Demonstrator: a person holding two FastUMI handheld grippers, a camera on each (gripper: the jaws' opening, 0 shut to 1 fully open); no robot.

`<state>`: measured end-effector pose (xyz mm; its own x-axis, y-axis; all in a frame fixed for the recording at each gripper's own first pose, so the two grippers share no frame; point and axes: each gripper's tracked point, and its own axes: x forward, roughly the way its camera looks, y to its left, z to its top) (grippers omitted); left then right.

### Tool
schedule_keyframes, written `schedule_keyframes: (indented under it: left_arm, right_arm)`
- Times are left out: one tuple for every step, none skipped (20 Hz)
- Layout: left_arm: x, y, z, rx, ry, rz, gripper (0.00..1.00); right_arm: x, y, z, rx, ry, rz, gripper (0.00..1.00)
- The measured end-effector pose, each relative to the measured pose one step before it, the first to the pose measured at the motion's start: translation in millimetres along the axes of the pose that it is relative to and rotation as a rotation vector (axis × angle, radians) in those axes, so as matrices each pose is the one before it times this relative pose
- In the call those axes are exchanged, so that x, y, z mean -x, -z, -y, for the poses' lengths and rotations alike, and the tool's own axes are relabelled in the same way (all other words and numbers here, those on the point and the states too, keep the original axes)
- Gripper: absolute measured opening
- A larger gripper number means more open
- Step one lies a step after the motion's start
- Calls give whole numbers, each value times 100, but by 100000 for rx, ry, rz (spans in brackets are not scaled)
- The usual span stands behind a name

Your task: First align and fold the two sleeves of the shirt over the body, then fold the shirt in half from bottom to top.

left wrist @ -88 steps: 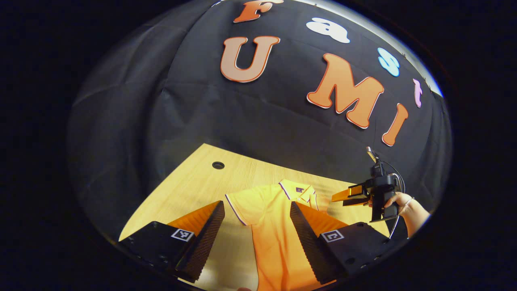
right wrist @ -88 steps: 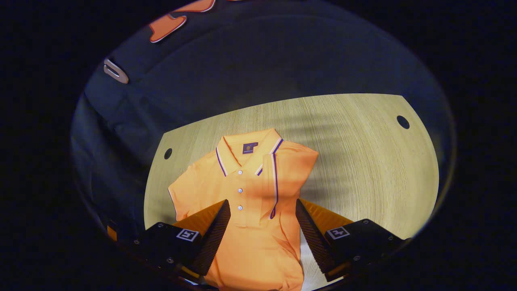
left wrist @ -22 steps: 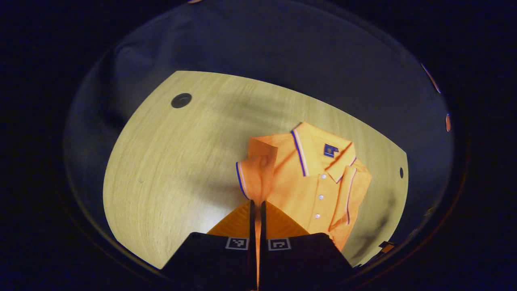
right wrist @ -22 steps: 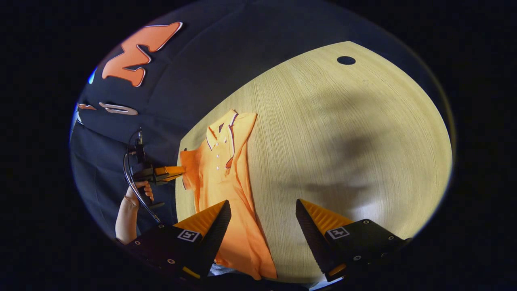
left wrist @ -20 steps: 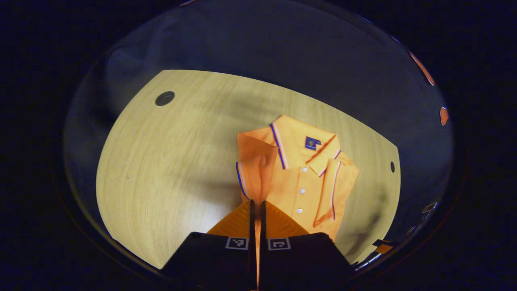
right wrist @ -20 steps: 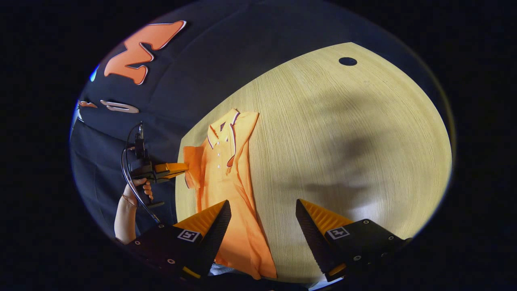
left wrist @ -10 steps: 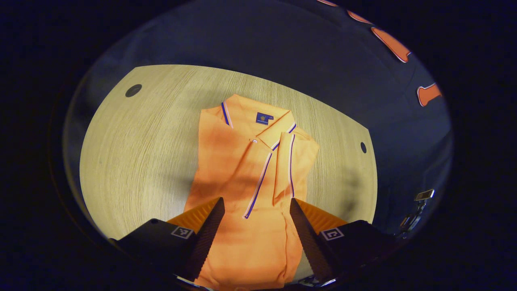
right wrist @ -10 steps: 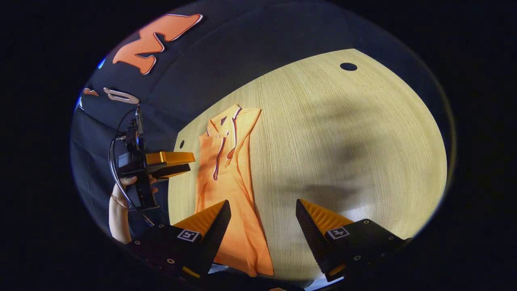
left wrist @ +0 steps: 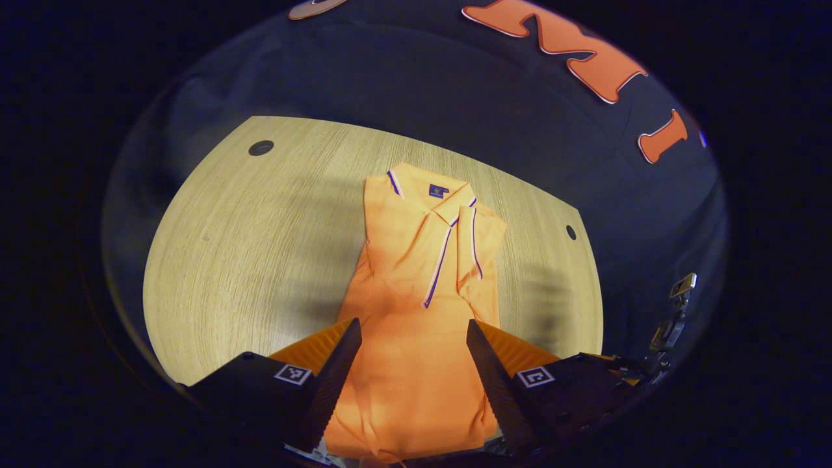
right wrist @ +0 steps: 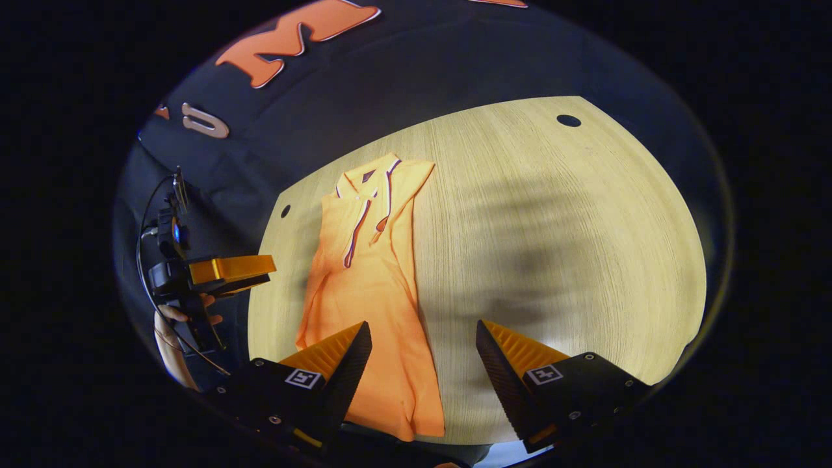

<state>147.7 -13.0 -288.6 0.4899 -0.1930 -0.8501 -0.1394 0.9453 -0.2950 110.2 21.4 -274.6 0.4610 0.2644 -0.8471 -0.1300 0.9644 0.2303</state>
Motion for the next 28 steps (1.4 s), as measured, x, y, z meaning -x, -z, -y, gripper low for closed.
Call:
schedule_keyframes:
  left_arm:
    - [702,754,-279,-433,124,773,98]
    - [754,905,-338,-634,-208,749,98]
    - [848,1140,-331,-672,-535,452,98]
    - [698,1204,-367,-1084,-292,36,98]
    - [626,1722,-231,-843,-459,-832,98]
    - [440,1578,-139,-316,21,-922,98]
    - [274,1897,-74,-199,110,-1319,98]
    - [160,1873,-176,-1020,310,-1645,98]
    - [146,1892,-316,-1191,-702,-1501,98]
    - [116,1907,-405,-951,-1078,-2066,98]
    - [48,1583,-191,-862,-169,-1746,98]
    - [66,1770,-162,-988,-1107,-2311,98]
    - [86,1627,-128,-389,-927,-1677,99]
    - [-40,1341,309,-642,757,-1384,98]
    - [-264,1354,475,-730,734,-2113,98]
    - [-241,1495,225,-371,287,-1787,98]
    - [-68,1421,219,97,141,-2120,96]
    - [-430,1321,237,140,321,-2508,98]
    - [-449,1049,-148,703,-1050,-1952,98]
    - [-545,671,-285,373,-1226,-1728,98]
    - [-471,245,-114,420,-1301,-504,99]
    - [-357,-158,-169,523,-1424,489,99]
    - [-420,-149,-188,63,-959,333,100]
    - [-472,-271,-176,-151,-1712,139,98]
    - [-431,-54,-223,47,-1566,-82,98]
    - [-402,-31,-44,824,-932,-792,98]
    - [-196,101,-10,1008,-625,-570,99]
    - [-395,313,-70,701,-1450,-1167,98]
  right_arm:
    - [97,598,-485,2334,813,-454,99]
    - [121,575,-460,2593,1039,-258,98]
    - [149,684,-530,2844,920,-416,98]
    - [131,748,-558,2847,677,-572,99]
    - [42,875,-540,2696,615,-952,99]
    - [-124,811,-524,2015,640,-1098,98]
    - [165,1074,-549,1862,386,-1047,98]
    - [117,1241,-422,1831,588,-1752,98]
    - [-153,1325,-402,1920,842,-1840,99]
    - [-222,1302,-333,2008,1196,-2033,99]
    - [-386,1453,-427,1707,1044,-2083,99]
    - [-285,1386,-428,1302,644,-2572,99]
    - [-440,1446,-497,1266,343,-2623,99]
    - [-496,1241,-252,753,683,-2683,99]
    - [-374,1562,-358,148,436,-3131,99]
    - [-260,1070,-409,-403,-404,-2358,99]
    - [-278,776,-286,-1076,-255,-1627,99]
    - [-158,543,-99,-675,210,-956,99]
    - [-188,299,9,-132,932,-572,99]
    - [-343,201,9,588,1087,-510,99]
    - [-175,31,110,395,1117,-406,99]
    - [-40,132,30,-194,429,-319,99]
    - [-115,-33,-47,-878,216,-222,99]
    - [-7,-84,-13,-704,342,-58,99]
    - [-175,-108,-58,-168,338,-338,99]
    - [-151,-40,-125,-111,127,-469,99]
    - [-106,236,-152,-138,85,-571,99]
    - [-219,-53,-49,-29,397,-690,99]
